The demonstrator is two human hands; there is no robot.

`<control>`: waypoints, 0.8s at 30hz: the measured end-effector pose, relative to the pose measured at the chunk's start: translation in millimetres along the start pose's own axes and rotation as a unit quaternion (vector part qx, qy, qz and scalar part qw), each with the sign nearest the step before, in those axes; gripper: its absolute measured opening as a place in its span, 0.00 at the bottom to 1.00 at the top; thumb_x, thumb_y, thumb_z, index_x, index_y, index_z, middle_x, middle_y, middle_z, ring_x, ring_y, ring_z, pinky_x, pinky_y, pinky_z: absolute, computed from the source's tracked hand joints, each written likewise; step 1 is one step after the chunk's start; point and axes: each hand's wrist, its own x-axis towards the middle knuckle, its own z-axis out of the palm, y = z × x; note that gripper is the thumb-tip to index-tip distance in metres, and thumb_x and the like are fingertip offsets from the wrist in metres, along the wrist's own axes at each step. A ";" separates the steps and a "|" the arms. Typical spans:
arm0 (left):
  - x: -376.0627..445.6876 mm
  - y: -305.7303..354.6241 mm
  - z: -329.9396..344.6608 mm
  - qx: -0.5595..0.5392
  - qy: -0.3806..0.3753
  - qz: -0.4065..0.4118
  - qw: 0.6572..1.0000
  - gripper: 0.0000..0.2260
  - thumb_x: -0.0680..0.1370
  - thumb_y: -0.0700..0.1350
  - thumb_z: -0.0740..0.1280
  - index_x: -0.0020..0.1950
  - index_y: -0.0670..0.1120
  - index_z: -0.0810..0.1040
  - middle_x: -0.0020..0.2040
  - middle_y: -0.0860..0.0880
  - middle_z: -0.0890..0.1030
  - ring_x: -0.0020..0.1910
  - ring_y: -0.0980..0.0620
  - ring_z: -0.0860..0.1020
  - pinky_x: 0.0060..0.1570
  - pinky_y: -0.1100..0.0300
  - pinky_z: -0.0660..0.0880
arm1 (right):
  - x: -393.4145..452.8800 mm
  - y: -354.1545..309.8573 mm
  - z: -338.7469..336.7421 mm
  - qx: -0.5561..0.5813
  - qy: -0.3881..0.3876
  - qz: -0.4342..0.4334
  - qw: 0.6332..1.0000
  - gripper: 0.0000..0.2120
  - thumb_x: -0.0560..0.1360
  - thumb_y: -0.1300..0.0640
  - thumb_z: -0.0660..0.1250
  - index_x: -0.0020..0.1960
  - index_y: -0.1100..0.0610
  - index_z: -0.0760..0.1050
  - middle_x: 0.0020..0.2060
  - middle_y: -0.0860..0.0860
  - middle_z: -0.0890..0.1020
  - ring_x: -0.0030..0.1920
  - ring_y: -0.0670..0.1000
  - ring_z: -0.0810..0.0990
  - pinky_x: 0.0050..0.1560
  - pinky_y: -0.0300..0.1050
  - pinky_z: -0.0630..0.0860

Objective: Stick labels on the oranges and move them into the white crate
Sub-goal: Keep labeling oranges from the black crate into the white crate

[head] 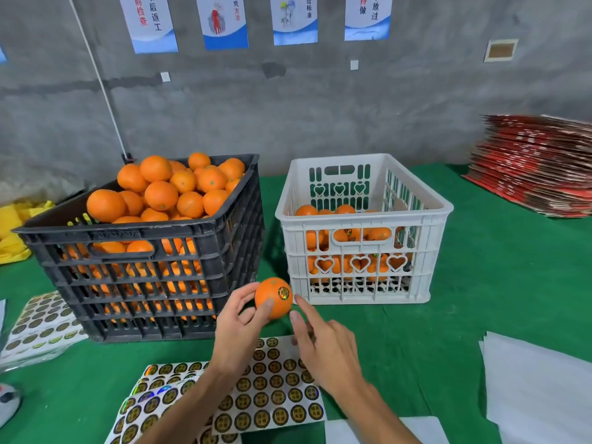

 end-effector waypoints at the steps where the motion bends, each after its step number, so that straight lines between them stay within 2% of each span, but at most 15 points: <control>1: 2.4 8.5 1.6 0.002 0.004 0.013 1.000 0.21 0.72 0.52 0.76 0.64 0.52 0.79 0.59 0.50 0.85 0.55 0.51 0.86 0.52 0.58 0.83 | 0.0 0.1 -0.3 0.003 0.001 0.005 1.000 0.31 0.83 0.33 0.42 0.79 0.43 0.64 0.30 0.45 0.82 0.29 0.48 0.77 0.40 0.44 0.76; 3: 9.1 27.8 5.6 -0.006 0.000 0.042 0.999 0.20 0.73 0.53 0.78 0.64 0.55 0.80 0.59 0.54 0.85 0.56 0.51 0.85 0.53 0.61 0.82 | 2.0 -0.2 -1.0 0.012 0.000 0.019 1.000 0.30 0.83 0.35 0.42 0.80 0.44 0.63 0.31 0.45 0.83 0.31 0.49 0.77 0.43 0.45 0.75; 6: 24.0 61.0 16.9 -0.028 -0.019 0.097 0.995 0.21 0.73 0.53 0.79 0.64 0.59 0.80 0.60 0.54 0.85 0.57 0.52 0.85 0.54 0.63 0.81 | 3.8 -2.8 -0.5 0.039 0.028 0.026 0.999 0.27 0.84 0.40 0.49 0.80 0.48 0.63 0.31 0.41 0.77 0.32 0.46 0.74 0.41 0.43 0.70; 7: 30.0 71.8 22.5 -0.029 -0.023 0.120 0.992 0.22 0.72 0.53 0.79 0.65 0.58 0.79 0.60 0.54 0.85 0.57 0.52 0.85 0.54 0.64 0.80 | 3.8 -3.7 -0.3 0.047 0.035 0.027 0.998 0.27 0.84 0.40 0.50 0.81 0.48 0.61 0.34 0.41 0.79 0.35 0.45 0.75 0.42 0.43 0.71; 9: 43.7 91.4 35.5 -0.022 -0.031 0.170 0.985 0.23 0.73 0.51 0.78 0.67 0.55 0.78 0.61 0.52 0.84 0.59 0.51 0.84 0.55 0.63 0.80 | 4.3 -3.8 0.1 0.059 0.038 0.031 0.997 0.28 0.85 0.40 0.50 0.82 0.46 0.53 0.53 0.40 0.82 0.49 0.43 0.79 0.54 0.43 0.74; 11: 60.9 107.7 49.9 0.015 -0.030 0.227 0.973 0.23 0.75 0.50 0.77 0.68 0.55 0.77 0.65 0.51 0.81 0.62 0.51 0.82 0.57 0.61 0.80 | 5.8 -3.7 -0.8 0.071 0.043 0.040 0.996 0.29 0.85 0.39 0.50 0.83 0.45 0.49 0.68 0.38 0.76 0.63 0.42 0.76 0.67 0.45 0.71; 14: 92.3 125.2 73.1 0.112 -0.017 0.285 0.952 0.23 0.76 0.50 0.77 0.69 0.55 0.76 0.67 0.52 0.76 0.64 0.52 0.79 0.60 0.57 0.80 | 7.1 -4.8 -0.6 0.075 0.041 0.061 0.994 0.31 0.84 0.35 0.48 0.83 0.40 0.42 0.75 0.38 0.68 0.71 0.41 0.70 0.73 0.46 0.68; 17: 117.9 139.9 92.8 0.219 -0.029 0.250 0.943 0.26 0.76 0.49 0.77 0.73 0.51 0.76 0.68 0.51 0.74 0.65 0.52 0.76 0.65 0.56 0.76 | 8.3 -5.9 -1.0 0.064 0.032 0.071 0.995 0.32 0.81 0.31 0.44 0.82 0.38 0.39 0.77 0.37 0.65 0.71 0.40 0.69 0.73 0.45 0.68; 19: 129.5 147.4 99.0 0.316 -0.065 0.211 0.923 0.23 0.78 0.49 0.75 0.72 0.49 0.77 0.67 0.48 0.77 0.62 0.52 0.76 0.64 0.54 0.74 | 9.7 -5.4 -0.7 0.066 0.019 0.076 0.995 0.33 0.81 0.31 0.44 0.82 0.39 0.42 0.76 0.38 0.67 0.69 0.38 0.71 0.72 0.45 0.68; 21: 135.4 153.1 97.4 0.424 -0.108 0.176 0.882 0.17 0.80 0.48 0.72 0.67 0.45 0.81 0.64 0.45 0.81 0.60 0.48 0.78 0.65 0.51 0.76 | 10.3 -5.6 1.3 0.068 0.008 0.082 0.994 0.34 0.79 0.31 0.44 0.82 0.42 0.45 0.74 0.39 0.69 0.66 0.38 0.73 0.70 0.43 0.69; 22: 135.8 156.2 94.2 0.470 -0.116 0.167 0.859 0.16 0.80 0.49 0.71 0.67 0.45 0.82 0.65 0.45 0.82 0.63 0.47 0.79 0.66 0.50 0.76 | 11.1 -5.1 2.3 0.065 0.004 0.084 0.994 0.36 0.78 0.31 0.43 0.82 0.42 0.46 0.73 0.39 0.70 0.65 0.38 0.73 0.68 0.41 0.70; 24: 132.7 165.5 80.8 0.546 -0.102 0.197 0.808 0.15 0.80 0.52 0.70 0.64 0.47 0.83 0.64 0.47 0.82 0.64 0.46 0.78 0.64 0.49 0.76 | 11.8 -2.9 4.1 0.057 -0.002 0.086 0.995 0.38 0.76 0.29 0.41 0.83 0.43 0.46 0.72 0.39 0.71 0.62 0.37 0.72 0.66 0.38 0.69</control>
